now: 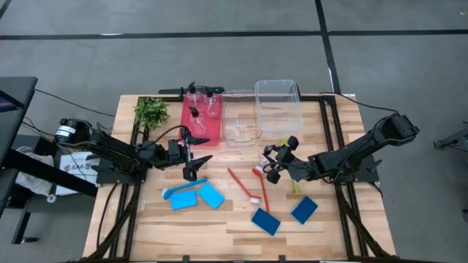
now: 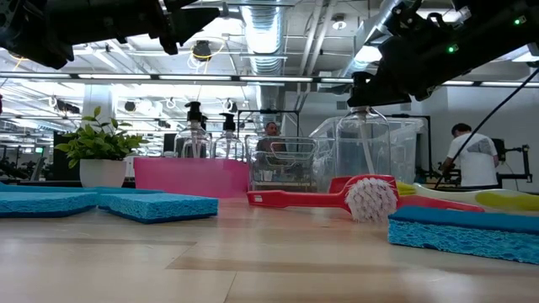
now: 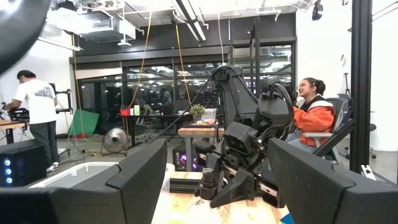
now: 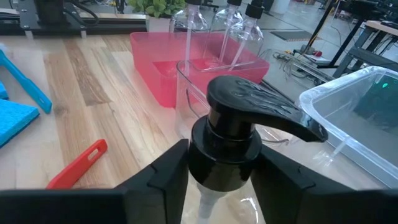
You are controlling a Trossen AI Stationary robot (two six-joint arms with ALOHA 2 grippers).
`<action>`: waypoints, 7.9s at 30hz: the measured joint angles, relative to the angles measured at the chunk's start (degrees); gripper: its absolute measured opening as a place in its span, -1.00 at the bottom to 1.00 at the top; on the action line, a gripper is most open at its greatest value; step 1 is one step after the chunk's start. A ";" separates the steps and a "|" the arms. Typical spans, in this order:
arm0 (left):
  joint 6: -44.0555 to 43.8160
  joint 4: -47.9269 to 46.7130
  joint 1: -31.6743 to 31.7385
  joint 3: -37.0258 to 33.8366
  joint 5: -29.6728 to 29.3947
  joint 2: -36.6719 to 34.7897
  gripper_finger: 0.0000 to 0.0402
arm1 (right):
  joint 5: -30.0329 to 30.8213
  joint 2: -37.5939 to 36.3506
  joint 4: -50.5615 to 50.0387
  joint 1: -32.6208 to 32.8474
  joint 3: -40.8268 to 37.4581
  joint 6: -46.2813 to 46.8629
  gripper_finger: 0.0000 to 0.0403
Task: Pick & Place Kitchen Sink Supplies
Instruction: Put the transparent soap dispenser into the red bin
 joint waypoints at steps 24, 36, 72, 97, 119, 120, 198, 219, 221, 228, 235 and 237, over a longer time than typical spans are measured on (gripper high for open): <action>0.00 0.00 0.00 0.00 0.00 0.00 0.40 | -0.04 0.00 0.33 0.04 1.05 -0.92 -0.32; 0.00 -0.01 0.00 0.00 4.40 -0.01 0.40 | -0.15 0.00 0.46 0.04 1.05 -0.92 -0.24; -5.91 -0.70 0.11 1.38 11.19 0.03 0.40 | -0.54 0.00 6.91 0.04 1.05 -3.96 -0.28; -7.43 -0.68 -0.02 7.18 11.41 8.35 0.40 | -3.55 0.00 9.25 0.04 1.05 -4.52 -0.27; -8.28 -1.21 0.09 27.56 12.82 35.48 0.40 | -7.73 0.00 11.25 0.02 1.05 -4.52 -0.23; -8.26 -1.36 0.21 28.16 12.50 36.28 0.40 | -7.75 0.00 11.30 0.02 1.05 -4.51 -0.25; -12.15 -52.81 0.83 30.24 -0.24 14.44 0.40 | -29.67 4.81 -39.89 -3.74 26.45 9.40 -0.17; -23.58 -62.69 -0.09 18.02 0.80 -7.98 0.40 | -43.35 25.44 -60.53 -12.89 41.09 20.61 0.11; -23.58 -62.04 0.02 17.68 0.76 -8.35 0.40 | -43.44 26.61 -62.70 -13.03 41.92 20.29 0.11; -23.58 -61.72 0.02 17.35 0.57 -8.71 0.40 | -42.43 28.67 -65.14 -14.42 42.27 19.52 0.12; -23.58 -61.53 0.04 17.35 0.57 -8.71 0.40 | -40.44 28.56 -68.04 -15.61 42.27 19.56 0.12; -23.58 -61.53 0.04 17.35 0.57 -8.71 0.40 | -40.44 28.53 -68.13 -15.61 42.27 19.58 0.12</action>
